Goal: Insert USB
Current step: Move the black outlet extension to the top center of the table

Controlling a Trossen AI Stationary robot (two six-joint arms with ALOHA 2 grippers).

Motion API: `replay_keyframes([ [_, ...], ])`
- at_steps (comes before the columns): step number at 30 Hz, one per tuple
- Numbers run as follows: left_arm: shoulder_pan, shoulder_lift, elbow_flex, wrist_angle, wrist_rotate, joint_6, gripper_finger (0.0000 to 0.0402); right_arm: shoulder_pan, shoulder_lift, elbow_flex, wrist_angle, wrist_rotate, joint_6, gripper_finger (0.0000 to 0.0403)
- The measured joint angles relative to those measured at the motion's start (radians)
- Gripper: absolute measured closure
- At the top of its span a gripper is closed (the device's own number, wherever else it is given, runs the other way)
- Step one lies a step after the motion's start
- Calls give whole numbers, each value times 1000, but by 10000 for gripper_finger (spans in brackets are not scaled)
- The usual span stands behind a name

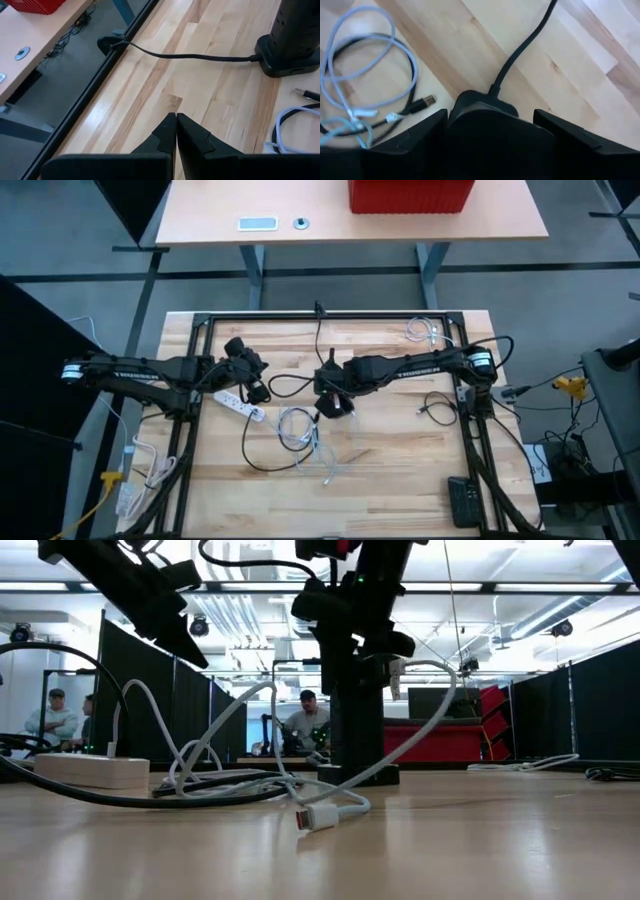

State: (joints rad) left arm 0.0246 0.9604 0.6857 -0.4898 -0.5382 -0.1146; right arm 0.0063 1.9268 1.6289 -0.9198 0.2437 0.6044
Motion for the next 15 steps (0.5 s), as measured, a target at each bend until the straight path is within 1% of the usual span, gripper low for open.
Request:
replay_keyframes([
  [5, 0, 0, 0, 1, 0, 0, 402, -22, -23, 26, -23, -6, -142, 132],
  [12, 0, 0, 0, 1, 0, -3, 402, -90, -27, 128, -57, -50, -486, 134],
  [15, 0, 0, 0, 2, 0, -3, 402, -140, -27, 168, -65, -153, -607, 134],
])
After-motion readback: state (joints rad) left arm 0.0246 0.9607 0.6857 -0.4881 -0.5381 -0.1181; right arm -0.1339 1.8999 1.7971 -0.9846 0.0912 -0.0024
